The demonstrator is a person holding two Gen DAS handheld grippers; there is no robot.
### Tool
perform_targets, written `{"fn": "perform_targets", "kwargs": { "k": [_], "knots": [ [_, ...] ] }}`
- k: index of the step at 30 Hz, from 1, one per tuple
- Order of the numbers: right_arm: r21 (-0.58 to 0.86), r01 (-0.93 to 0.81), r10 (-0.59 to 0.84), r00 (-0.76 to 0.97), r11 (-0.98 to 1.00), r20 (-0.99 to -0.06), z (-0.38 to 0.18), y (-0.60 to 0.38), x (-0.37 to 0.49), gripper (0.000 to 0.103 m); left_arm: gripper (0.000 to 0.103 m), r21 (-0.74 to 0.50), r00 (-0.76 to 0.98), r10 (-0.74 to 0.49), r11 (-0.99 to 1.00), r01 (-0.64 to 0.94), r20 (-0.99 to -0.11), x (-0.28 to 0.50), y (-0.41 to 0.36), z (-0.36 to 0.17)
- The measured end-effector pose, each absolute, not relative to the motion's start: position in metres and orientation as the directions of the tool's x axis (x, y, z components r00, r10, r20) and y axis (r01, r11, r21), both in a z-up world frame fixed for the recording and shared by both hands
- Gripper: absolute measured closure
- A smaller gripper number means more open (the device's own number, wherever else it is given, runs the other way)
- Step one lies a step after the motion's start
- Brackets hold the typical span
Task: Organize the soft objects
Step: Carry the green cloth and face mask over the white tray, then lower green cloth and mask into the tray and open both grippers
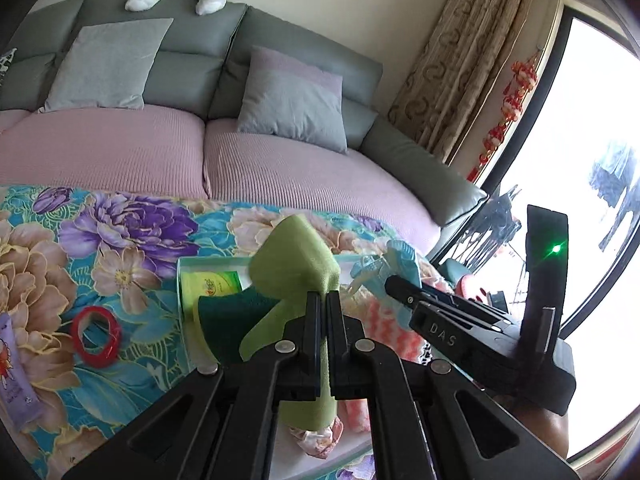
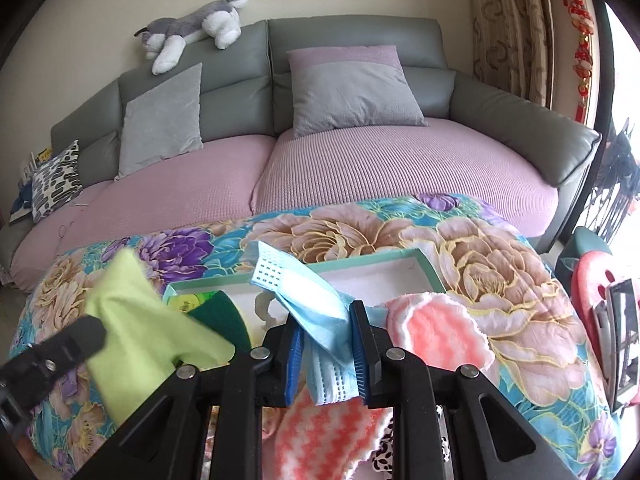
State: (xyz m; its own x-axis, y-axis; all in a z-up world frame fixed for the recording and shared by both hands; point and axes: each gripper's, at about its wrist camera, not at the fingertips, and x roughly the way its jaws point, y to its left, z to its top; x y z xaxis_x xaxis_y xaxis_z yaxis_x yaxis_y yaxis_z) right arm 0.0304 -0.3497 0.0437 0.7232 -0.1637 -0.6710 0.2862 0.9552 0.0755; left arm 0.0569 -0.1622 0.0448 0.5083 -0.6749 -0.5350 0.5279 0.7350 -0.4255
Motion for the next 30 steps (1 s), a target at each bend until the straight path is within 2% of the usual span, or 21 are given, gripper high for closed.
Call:
{"fn": "perform_targets", "kwargs": {
  "k": [12,25,26,30],
  "knots": [
    [0.080,0.274,-0.125,0.656,0.958,-0.744,0.008,-0.351,0.045,0.080,0.101,-0.375,0.433,-0.580,0.798,0.471,-0.690,0.072,-0.188,-0.007],
    [0.077,0.271,-0.119,0.636,0.959,-0.762,0.001,-0.348,0.050,0.078,0.100,-0.386,0.415,-0.583,0.795,0.467,-0.699,0.077,-0.189,-0.011],
    [0.079,0.270,-0.118,0.639,0.960,-0.760,0.002,-0.348,0.049,0.076,0.100,-0.382,0.415,-0.581,0.796,0.470,-0.700,0.076,-0.189,-0.009],
    [0.109,0.261,-0.092,0.652,0.959,-0.752,0.011,-0.347,0.046,0.049,0.099,-0.361,0.428,-0.572,0.800,0.479,-0.700,0.074,-0.187,-0.001]
  ]
}}
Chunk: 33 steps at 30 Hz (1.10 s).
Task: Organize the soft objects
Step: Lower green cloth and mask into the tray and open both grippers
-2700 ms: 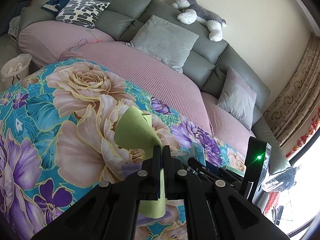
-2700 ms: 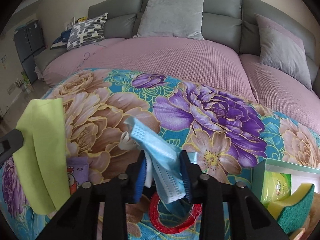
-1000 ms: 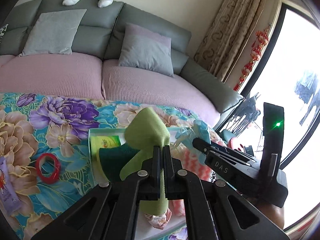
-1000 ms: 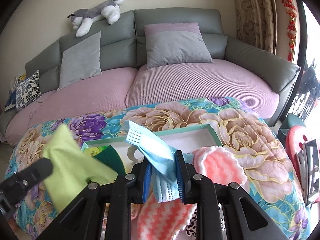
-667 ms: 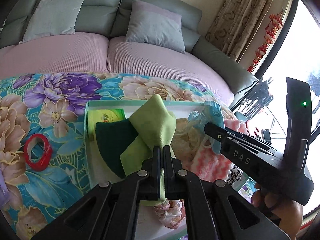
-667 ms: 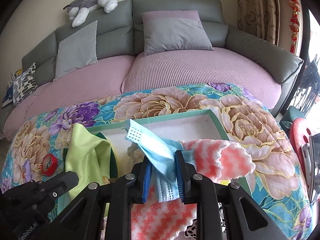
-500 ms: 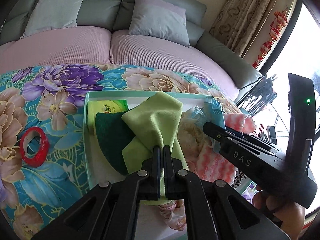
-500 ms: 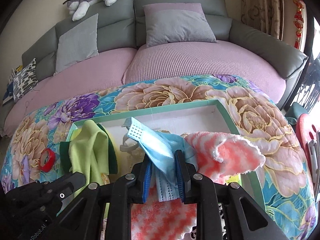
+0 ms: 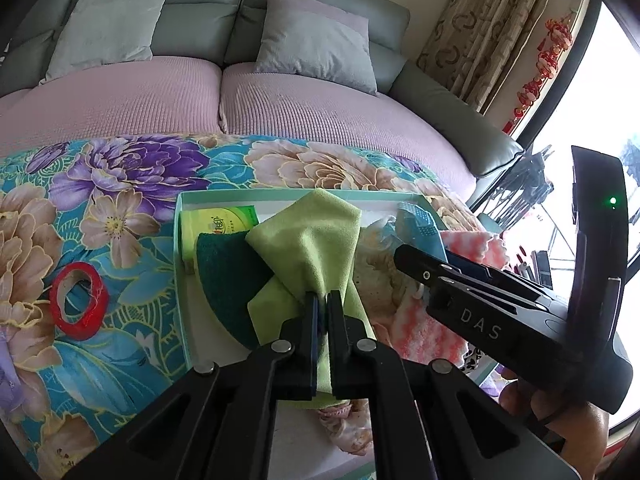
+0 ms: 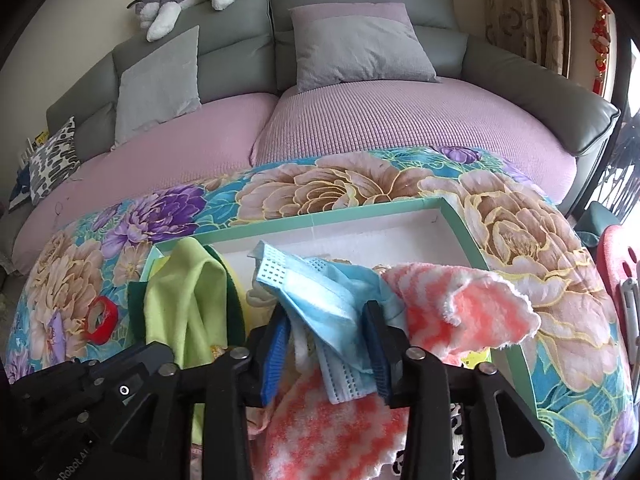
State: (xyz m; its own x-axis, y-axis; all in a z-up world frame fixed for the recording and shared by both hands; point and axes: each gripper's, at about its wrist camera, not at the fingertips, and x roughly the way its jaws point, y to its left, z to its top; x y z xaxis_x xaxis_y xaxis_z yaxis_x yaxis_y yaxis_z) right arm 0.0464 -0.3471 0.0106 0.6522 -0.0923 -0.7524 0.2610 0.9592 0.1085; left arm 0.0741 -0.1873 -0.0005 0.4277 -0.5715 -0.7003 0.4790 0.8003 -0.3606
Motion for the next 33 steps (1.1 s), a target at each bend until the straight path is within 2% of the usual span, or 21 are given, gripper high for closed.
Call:
{"fn": "perform_targets", "kwargs": {
  "k": [1,2,4,5,12,16,22,23,25,29,33],
  "knots": [
    [0.109,0.260,-0.092,0.654,0.960,-0.751,0.013,-0.346,0.045,0.045,0.098,-0.355,0.432,-0.569,0.802,0.481,-0.700,0.073,-0.186,0.003],
    [0.107,0.258,-0.094,0.657,0.960,-0.748,0.017,-0.345,0.044,0.045,0.093,-0.348,0.437,-0.565,0.804,0.482,-0.700,0.072,-0.185,0.006],
    [0.091,0.258,-0.109,0.669,0.962,-0.735,0.027,-0.343,0.039,0.044,0.073,-0.331,0.463,-0.561,0.808,0.488,-0.686,0.067,-0.181,0.017],
    [0.085,0.259,-0.118,0.678,0.962,-0.725,0.033,-0.343,0.036,0.044,0.070,-0.327,0.478,-0.562,0.808,0.490,-0.675,0.066,-0.178,0.022],
    [0.106,0.268,-0.123,0.711,0.957,-0.692,0.058,-0.342,0.017,0.042,0.063,-0.283,0.555,-0.528,0.837,0.469,-0.643,0.059,-0.160,0.047],
    [0.100,0.275,-0.129,0.703,0.956,-0.699,0.060,-0.337,0.007,0.042,0.054,-0.269,0.570,-0.492,0.861,0.432,-0.658,0.059,-0.152,0.044],
    [0.119,0.279,-0.109,0.683,0.953,-0.722,0.050,-0.332,-0.011,0.042,0.052,-0.257,0.566,-0.441,0.890,0.377,-0.697,0.060,-0.145,0.028],
    [0.122,0.281,-0.107,0.678,0.952,-0.728,0.047,-0.332,-0.013,0.042,0.050,-0.258,0.566,-0.436,0.893,0.369,-0.699,0.059,-0.144,0.026],
    [0.131,0.286,-0.099,0.667,0.949,-0.738,0.042,-0.332,-0.019,0.042,0.033,-0.255,0.568,-0.425,0.899,0.356,-0.705,0.058,-0.144,0.023],
    [0.136,0.293,-0.092,0.649,0.946,-0.755,0.034,-0.333,-0.026,0.042,0.029,-0.228,0.578,-0.393,0.913,0.338,-0.715,0.057,-0.145,0.018],
    [0.143,0.304,-0.093,0.644,0.942,-0.759,0.030,-0.339,-0.026,0.042,0.018,-0.210,0.591,-0.365,0.925,0.316,-0.719,0.058,-0.143,0.016]
  ]
}}
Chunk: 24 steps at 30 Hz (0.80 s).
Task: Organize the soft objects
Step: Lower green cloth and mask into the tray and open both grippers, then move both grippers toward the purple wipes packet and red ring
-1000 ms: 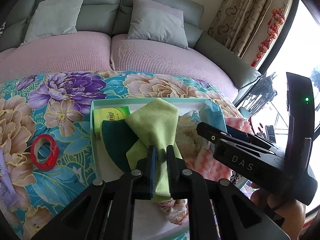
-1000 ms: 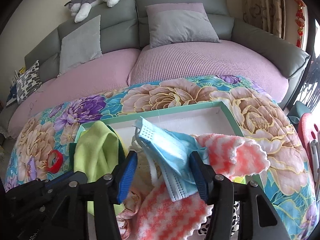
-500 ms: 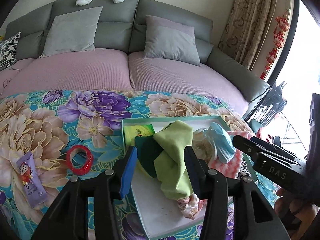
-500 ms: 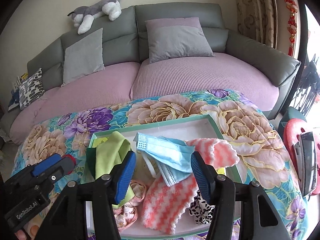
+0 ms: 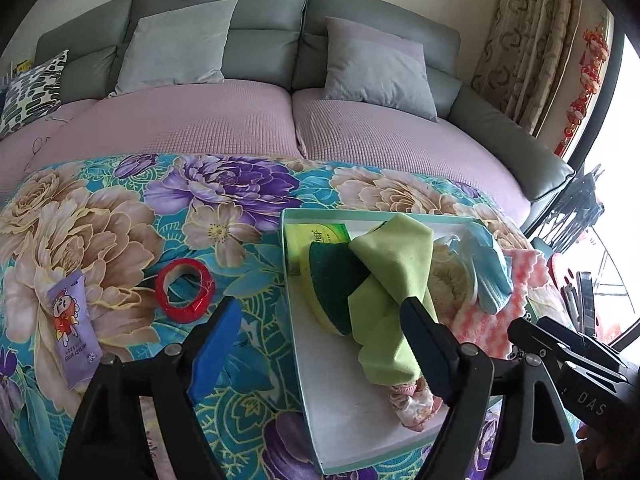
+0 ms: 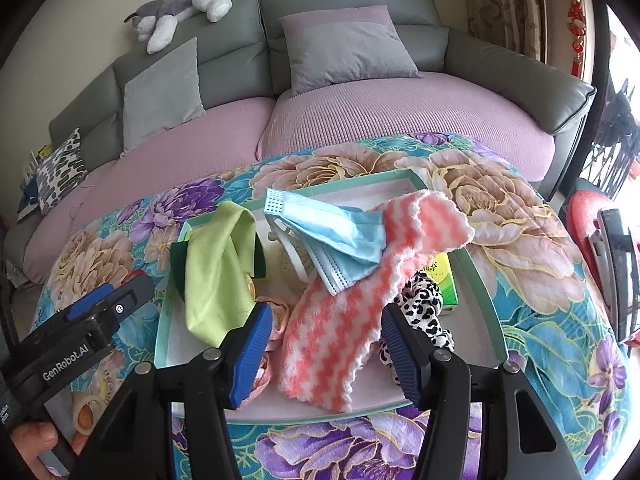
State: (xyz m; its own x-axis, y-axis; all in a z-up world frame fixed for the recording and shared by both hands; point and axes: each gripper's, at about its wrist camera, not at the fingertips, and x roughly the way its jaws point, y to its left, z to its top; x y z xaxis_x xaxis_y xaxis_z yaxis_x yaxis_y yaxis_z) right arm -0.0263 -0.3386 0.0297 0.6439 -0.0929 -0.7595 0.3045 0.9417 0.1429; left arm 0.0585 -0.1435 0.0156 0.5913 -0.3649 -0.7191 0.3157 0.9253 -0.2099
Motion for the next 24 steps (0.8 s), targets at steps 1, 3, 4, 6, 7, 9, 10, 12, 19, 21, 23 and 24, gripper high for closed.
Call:
{"fn": "perform_targets", "kwargs": {
  "k": [1,3,4,6,7,9,10,12,19,21,23,24],
  "knots": [
    [0.141,0.308,-0.096,0.641,0.941,-0.761,0.029,-0.340,-0.026,0.042,0.015,-0.207,0.595,-0.360,0.928,0.312,-0.718,0.059,-0.143,0.015],
    [0.131,0.322,-0.109,0.631,0.938,-0.768,0.026,-0.343,-0.025,0.042,0.011,-0.200,0.611,-0.344,0.935,0.293,-0.713,0.060,-0.141,0.015],
    [0.125,0.327,-0.116,0.627,0.937,-0.770,0.026,-0.344,-0.025,0.042,0.006,-0.198,0.618,-0.337,0.938,0.284,-0.710,0.060,-0.140,0.014],
    [0.119,0.330,-0.121,0.621,0.936,-0.774,0.024,-0.345,-0.025,0.042,0.003,-0.198,0.638,-0.324,0.945,0.262,-0.698,0.061,-0.137,0.014],
    [0.113,0.331,-0.124,0.617,0.937,-0.777,0.024,-0.345,-0.024,0.037,0.003,-0.193,0.653,-0.313,0.949,0.250,-0.689,0.060,-0.135,0.015],
    [0.080,0.334,-0.149,0.608,0.939,-0.780,0.023,-0.343,-0.023,0.017,0.003,-0.170,0.681,-0.282,0.959,0.229,-0.675,0.060,-0.133,0.018],
    [0.056,0.337,-0.169,0.602,0.940,-0.780,0.024,-0.341,-0.023,0.004,0.003,-0.159,0.692,-0.270,0.962,0.221,-0.670,0.059,-0.131,0.020],
    [0.017,0.345,-0.205,0.595,0.938,-0.777,0.025,-0.339,-0.023,0.000,0.003,-0.148,0.703,-0.255,0.966,0.211,-0.664,0.059,-0.129,0.022],
    [-0.005,0.383,-0.251,0.597,0.924,-0.762,0.036,-0.341,-0.038,0.000,0.003,-0.142,0.712,-0.247,0.969,0.204,-0.657,0.056,-0.121,0.026],
    [-0.014,0.389,-0.261,0.591,0.921,-0.763,0.037,-0.340,-0.047,0.000,0.003,-0.132,0.717,-0.241,0.970,0.205,-0.654,0.052,-0.120,0.028],
    [-0.035,0.405,-0.284,0.574,0.914,-0.768,0.037,-0.339,-0.059,0.000,0.002,-0.128,0.720,-0.240,0.970,0.208,-0.651,0.049,-0.119,0.031],
    [-0.046,0.413,-0.295,0.564,0.910,-0.771,0.036,-0.339,-0.065,0.000,0.002,-0.128,0.721,-0.242,0.969,0.211,-0.650,0.046,-0.118,0.032]
  ]
}}
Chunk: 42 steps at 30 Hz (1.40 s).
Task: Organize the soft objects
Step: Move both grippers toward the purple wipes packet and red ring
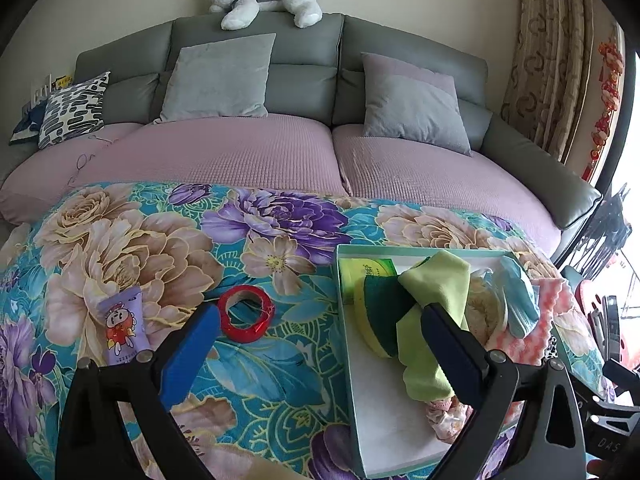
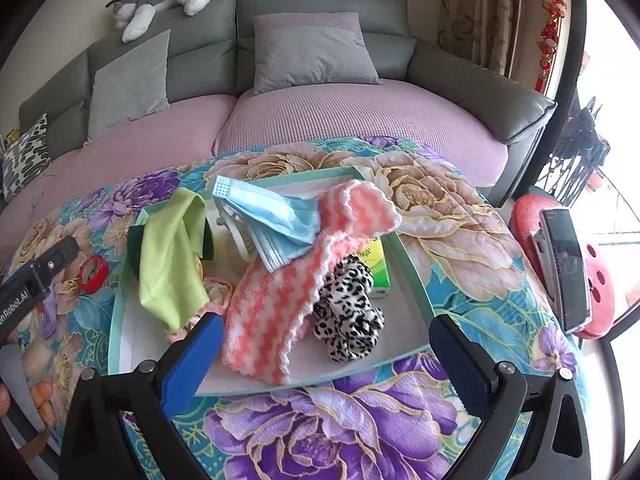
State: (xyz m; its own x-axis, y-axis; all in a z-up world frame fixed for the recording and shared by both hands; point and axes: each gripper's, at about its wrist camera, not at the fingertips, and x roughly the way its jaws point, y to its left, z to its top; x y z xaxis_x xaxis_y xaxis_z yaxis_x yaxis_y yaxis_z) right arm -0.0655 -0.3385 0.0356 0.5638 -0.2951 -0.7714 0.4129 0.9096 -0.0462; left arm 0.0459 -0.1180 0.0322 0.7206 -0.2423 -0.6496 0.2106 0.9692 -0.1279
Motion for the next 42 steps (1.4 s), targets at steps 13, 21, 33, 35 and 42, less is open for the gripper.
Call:
{"fn": "perform_targets", "kwargs": {
  "k": [13,21,33,35,42],
  "knots": [
    [-0.027,0.398,-0.264,0.557,0.917,-0.787,0.032,-0.305,-0.096,0.000,0.002,-0.097,0.738,-0.210,0.976,0.194,-0.642,0.019,-0.077,0.053],
    [0.040,0.248,-0.122,0.605,0.968,-0.787,0.020,-0.249,-0.049,0.000,0.002,-0.086,0.730,-0.025,0.995,-0.046,-0.683,0.039,0.004,0.036],
    [0.076,0.034,0.031,0.692,0.997,-0.721,0.003,-0.166,0.022,0.000,0.002,-0.064,0.653,0.075,0.980,-0.187,-0.753,0.061,0.062,-0.008],
    [0.083,0.013,0.051,0.693,0.996,-0.719,-0.002,-0.157,0.035,0.000,0.002,-0.060,0.638,0.074,0.981,-0.186,-0.766,0.068,0.063,-0.015],
    [0.097,-0.032,0.093,0.678,0.995,-0.729,-0.014,-0.137,0.069,0.000,0.002,-0.078,0.605,0.029,0.986,-0.149,-0.796,0.090,0.059,-0.032]
  ]
}}
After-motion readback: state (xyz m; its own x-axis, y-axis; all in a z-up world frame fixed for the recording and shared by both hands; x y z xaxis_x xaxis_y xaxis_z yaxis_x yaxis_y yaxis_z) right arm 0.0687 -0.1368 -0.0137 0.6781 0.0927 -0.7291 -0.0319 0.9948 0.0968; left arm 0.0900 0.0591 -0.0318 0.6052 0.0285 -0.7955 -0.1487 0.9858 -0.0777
